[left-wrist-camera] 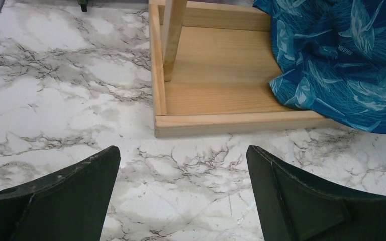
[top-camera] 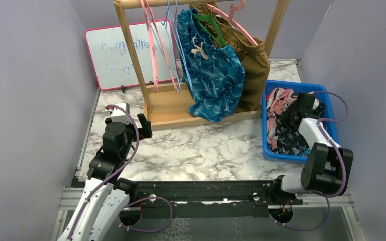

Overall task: Remove the shorts from the hanger
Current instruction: Place the shorts in the basket.

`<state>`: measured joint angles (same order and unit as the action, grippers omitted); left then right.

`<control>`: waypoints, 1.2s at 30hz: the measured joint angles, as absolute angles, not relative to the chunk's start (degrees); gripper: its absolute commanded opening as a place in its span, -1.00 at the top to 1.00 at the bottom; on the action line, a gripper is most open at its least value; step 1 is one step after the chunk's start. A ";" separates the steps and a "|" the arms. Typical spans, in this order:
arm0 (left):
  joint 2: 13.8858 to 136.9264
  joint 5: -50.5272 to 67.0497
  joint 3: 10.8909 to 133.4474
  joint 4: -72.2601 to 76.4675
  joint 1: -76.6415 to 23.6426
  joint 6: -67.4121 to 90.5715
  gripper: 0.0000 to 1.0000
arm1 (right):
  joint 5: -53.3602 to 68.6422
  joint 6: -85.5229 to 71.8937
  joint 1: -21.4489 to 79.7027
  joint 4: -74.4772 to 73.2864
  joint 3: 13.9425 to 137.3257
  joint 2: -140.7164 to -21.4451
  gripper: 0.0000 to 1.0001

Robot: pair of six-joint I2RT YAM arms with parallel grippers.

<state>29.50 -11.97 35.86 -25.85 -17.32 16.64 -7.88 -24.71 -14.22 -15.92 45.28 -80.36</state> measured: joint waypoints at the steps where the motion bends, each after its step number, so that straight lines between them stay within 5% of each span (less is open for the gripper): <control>1: 29.45 -11.97 35.86 -25.85 -17.32 16.64 -0.98 | -7.86 -24.84 -14.22 -16.03 45.30 -79.35 0.03; 8: 29.52 -11.97 35.83 -25.85 -17.32 16.64 -0.98 | -7.73 -22.24 -14.22 -21.50 50.83 -68.79 -0.28; 16: 29.63 -11.97 35.83 -25.85 -17.32 16.64 -0.98 | -6.22 -18.48 -14.22 -23.94 59.31 -58.65 -0.36; 28: 29.04 -12.01 35.77 -25.85 -17.26 16.64 -0.98 | -10.85 -20.80 -14.22 -19.44 46.26 -64.99 -0.36; 32: 29.04 -11.99 35.75 -25.85 -17.26 16.64 -0.98 | -13.34 -21.63 -14.22 -23.05 46.50 -74.43 -0.36; 36: 29.10 -11.99 35.75 -25.82 -17.26 16.64 -0.98 | -15.03 -20.88 -14.22 -26.89 50.00 -71.11 -0.40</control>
